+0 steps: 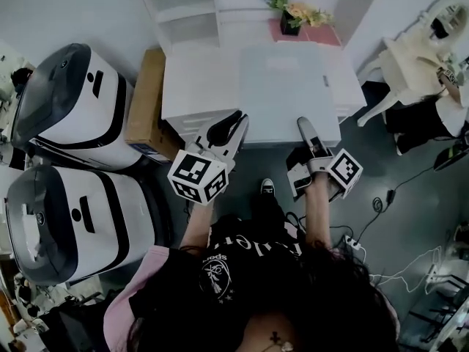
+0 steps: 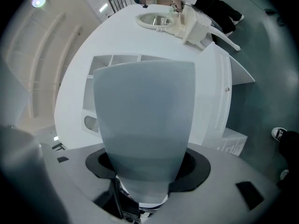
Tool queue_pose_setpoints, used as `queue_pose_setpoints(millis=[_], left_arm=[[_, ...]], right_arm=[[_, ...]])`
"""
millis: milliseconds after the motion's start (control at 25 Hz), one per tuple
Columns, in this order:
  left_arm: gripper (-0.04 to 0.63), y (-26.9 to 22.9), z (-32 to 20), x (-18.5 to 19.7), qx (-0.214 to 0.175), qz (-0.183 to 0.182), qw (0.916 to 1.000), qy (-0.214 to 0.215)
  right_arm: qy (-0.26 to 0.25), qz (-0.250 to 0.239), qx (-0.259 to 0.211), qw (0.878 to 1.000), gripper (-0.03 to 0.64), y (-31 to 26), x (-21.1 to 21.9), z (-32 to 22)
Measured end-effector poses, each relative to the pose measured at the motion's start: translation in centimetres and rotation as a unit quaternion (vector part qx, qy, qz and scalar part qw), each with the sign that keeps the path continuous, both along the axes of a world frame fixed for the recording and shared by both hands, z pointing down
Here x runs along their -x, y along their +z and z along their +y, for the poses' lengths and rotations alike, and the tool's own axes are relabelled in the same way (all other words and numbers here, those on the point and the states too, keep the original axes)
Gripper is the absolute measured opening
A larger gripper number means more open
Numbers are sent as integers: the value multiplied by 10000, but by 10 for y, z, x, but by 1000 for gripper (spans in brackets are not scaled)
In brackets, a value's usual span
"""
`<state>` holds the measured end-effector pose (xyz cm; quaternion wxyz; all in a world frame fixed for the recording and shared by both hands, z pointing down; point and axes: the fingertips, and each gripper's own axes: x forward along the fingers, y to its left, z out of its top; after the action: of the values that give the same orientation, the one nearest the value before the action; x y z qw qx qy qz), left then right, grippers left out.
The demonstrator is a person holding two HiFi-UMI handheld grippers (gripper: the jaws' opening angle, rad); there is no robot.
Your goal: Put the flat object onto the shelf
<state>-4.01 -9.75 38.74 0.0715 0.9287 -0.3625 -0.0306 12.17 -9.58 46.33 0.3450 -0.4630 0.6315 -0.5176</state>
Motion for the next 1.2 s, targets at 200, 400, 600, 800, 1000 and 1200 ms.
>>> queue_pose_setpoints(millis=[200, 400, 600, 800, 1000, 1200], left_arm=[[51, -6, -48, -41, -1, -16, 9998, -196], [49, -16, -86, -88, -52, -62, 9996, -259], [51, -17, -112, -126, -73, -180, 9994, -281], [50, -18, -131, -144, -118, -270, 9990, -341], [51, -17, -144, -151, -104, -321, 9985, -424], [50, -14, -154, -141, -35, -305, 9981, -527]], right_arm=[[-129, 15, 11, 9999, 304, -6, -45, -51], [-186, 29, -110, 9998, 304, -20, -92, -96], [-268, -26, -275, 9993, 304, -30, -125, -134], [-364, -61, -413, 9985, 304, -37, -139, -162], [-435, -68, -456, 9980, 304, -42, -146, -183], [-494, -130, -523, 9973, 304, -51, -143, -201]])
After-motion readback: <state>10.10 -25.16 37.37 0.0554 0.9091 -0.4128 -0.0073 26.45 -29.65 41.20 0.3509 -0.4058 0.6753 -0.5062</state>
